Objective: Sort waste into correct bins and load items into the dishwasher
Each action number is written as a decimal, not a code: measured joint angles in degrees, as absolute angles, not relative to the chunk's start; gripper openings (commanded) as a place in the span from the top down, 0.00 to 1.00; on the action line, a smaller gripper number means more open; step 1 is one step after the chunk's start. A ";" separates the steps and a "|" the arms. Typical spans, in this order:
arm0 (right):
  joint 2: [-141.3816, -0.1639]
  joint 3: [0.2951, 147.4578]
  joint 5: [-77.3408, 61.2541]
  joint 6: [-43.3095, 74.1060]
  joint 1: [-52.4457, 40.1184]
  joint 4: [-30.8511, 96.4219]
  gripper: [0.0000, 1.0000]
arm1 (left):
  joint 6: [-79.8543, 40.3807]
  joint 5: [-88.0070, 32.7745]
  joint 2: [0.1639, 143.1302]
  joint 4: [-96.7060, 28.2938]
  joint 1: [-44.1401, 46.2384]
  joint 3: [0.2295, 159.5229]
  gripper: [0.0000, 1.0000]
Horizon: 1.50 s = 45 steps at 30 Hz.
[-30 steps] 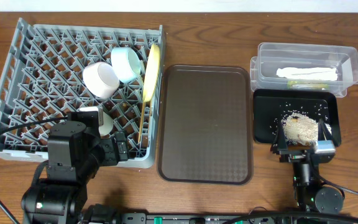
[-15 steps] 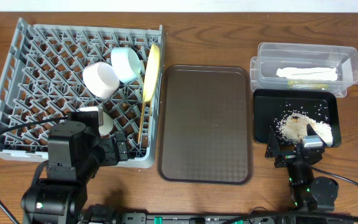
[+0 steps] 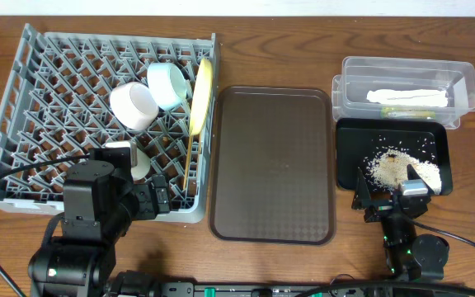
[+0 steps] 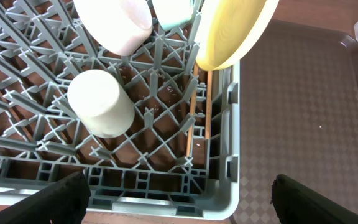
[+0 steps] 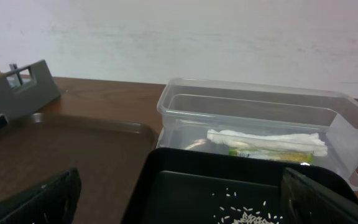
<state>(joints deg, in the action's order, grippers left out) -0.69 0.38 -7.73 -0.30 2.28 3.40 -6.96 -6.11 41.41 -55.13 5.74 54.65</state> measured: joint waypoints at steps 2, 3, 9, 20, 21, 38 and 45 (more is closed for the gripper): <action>-0.69 0.38 -7.73 -0.30 2.28 3.40 0.01 | -6.98 -6.11 41.41 -55.13 5.74 54.65 0.04; -0.69 0.38 -7.73 -0.30 2.28 3.40 0.01 | -6.98 -6.09 41.41 -55.13 5.74 54.65 0.04; -0.69 0.38 -7.73 -0.30 2.28 3.40 0.01 | -6.98 -6.11 41.41 -55.13 5.74 54.65 0.04; -0.69 0.38 -7.73 -0.32 2.28 3.40 0.01 | -6.35 -5.87 40.91 -54.96 5.74 54.28 0.04; -0.69 0.38 -7.73 -0.32 2.28 3.40 0.01 | -6.13 -5.63 40.21 -53.15 5.72 53.52 0.04; -0.69 0.38 -7.94 -0.32 2.28 3.40 0.01 | -5.89 -4.29 12.01 -23.07 3.18 19.18 0.04; -0.69 0.38 -7.94 -0.32 2.28 3.40 0.01 | -5.91 -4.27 3.62 -8.58 3.09 7.29 0.04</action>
